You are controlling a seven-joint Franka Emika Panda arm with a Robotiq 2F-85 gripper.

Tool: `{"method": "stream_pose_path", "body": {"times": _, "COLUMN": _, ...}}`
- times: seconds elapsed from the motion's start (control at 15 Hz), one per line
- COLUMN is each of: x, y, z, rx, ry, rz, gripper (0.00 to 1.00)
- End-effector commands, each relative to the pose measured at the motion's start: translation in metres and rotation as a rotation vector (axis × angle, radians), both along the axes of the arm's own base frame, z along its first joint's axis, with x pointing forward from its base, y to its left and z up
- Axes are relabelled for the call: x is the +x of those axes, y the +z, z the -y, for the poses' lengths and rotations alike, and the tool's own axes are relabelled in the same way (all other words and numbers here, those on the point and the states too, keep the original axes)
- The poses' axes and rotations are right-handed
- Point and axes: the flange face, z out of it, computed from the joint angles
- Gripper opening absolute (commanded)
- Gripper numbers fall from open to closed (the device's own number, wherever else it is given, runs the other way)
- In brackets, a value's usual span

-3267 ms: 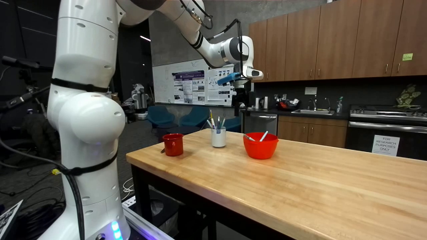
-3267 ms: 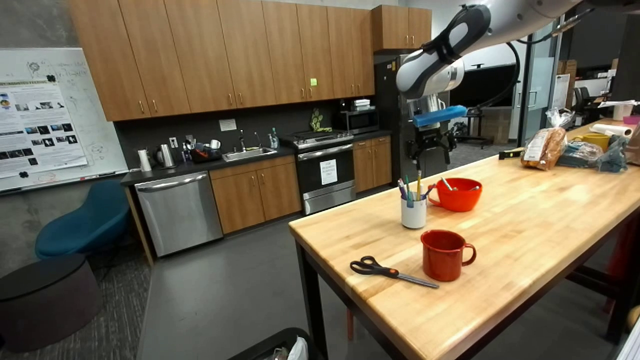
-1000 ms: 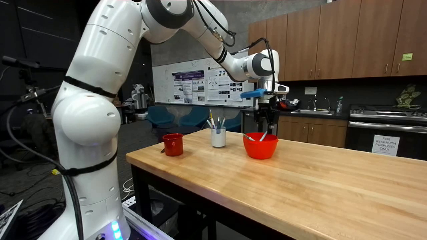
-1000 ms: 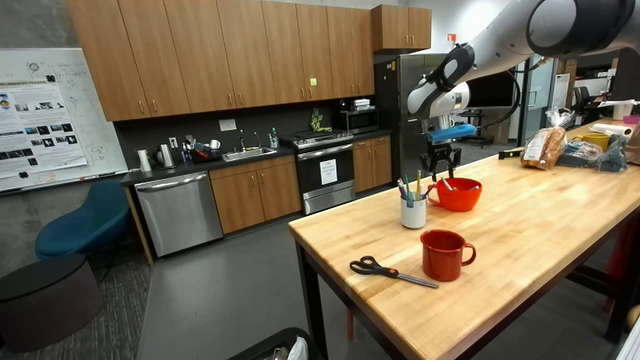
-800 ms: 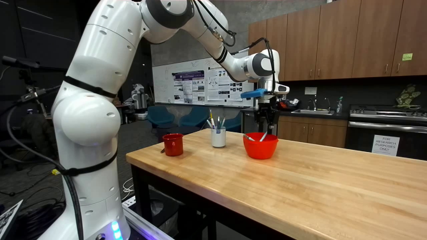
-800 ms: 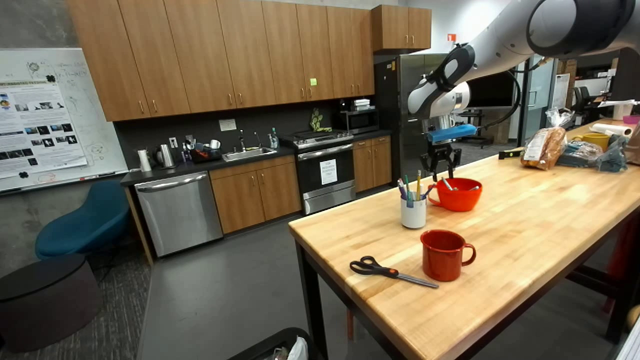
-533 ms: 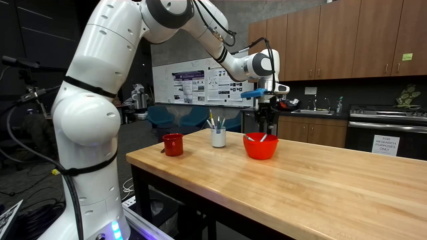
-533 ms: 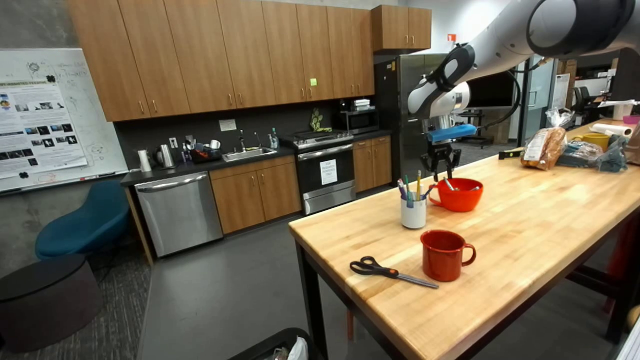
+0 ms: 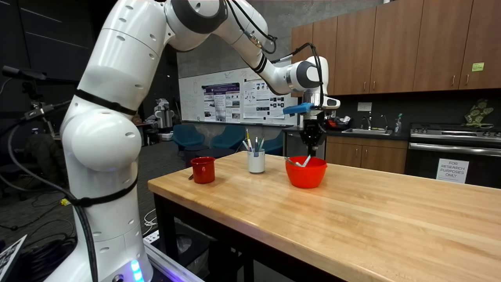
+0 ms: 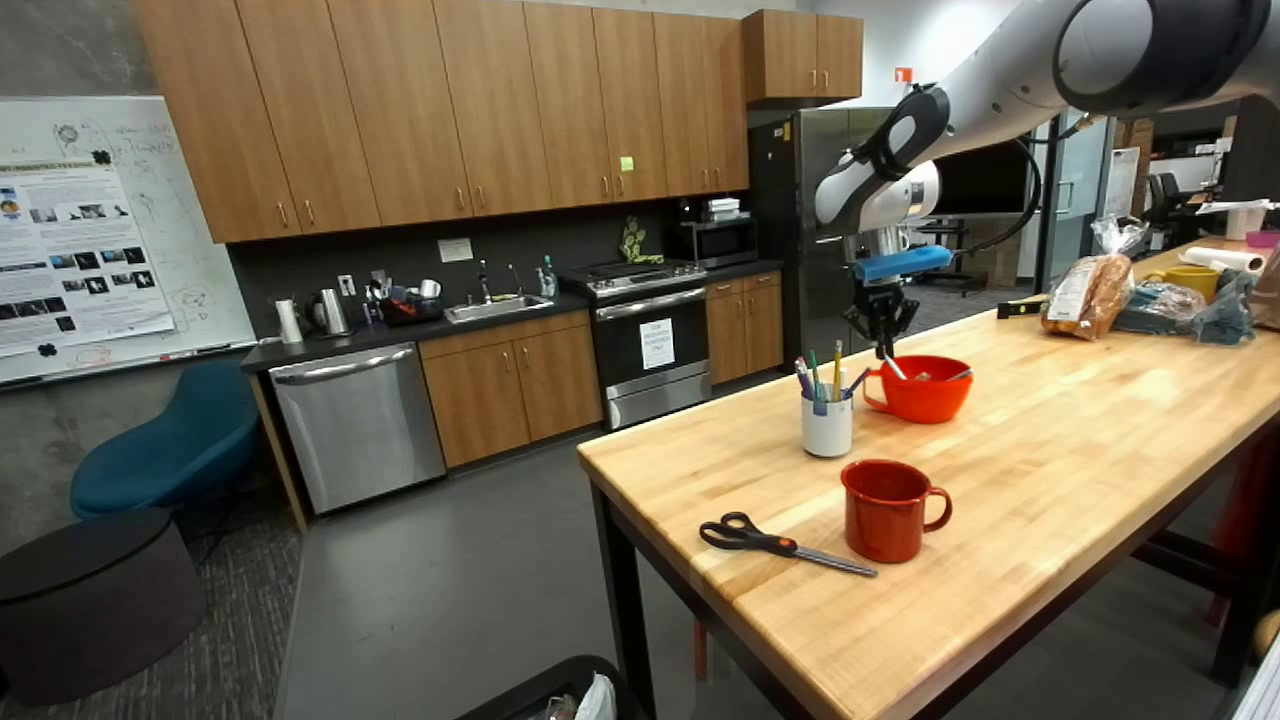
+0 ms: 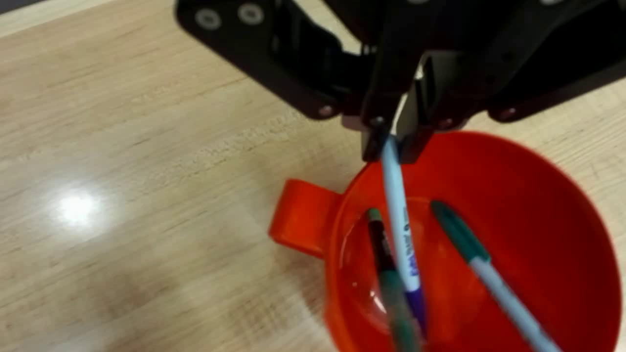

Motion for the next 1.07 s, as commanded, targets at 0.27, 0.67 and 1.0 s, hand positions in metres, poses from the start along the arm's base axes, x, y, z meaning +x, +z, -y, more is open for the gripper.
{"method": "stream_pose_path", "body": {"times": 0.27, "x": -0.002, "y": 0.015, "z": -0.001, "rx": 0.020, "ry": -0.006, "rz": 0.038, "gripper": 0.03}}
{"method": "stream_pose_path", "body": {"times": 0.67, "x": -0.007, "y": 0.067, "z": -0.016, "rx": -0.038, "ry": 0.025, "rz": 0.209, "gripper": 0.03}}
{"method": "stream_pose_path", "body": {"times": 1.0, "x": -0.023, "y": 0.116, "z": -0.040, "rx": -0.064, "ry": 0.047, "rz": 0.398, "gripper": 0.03}}
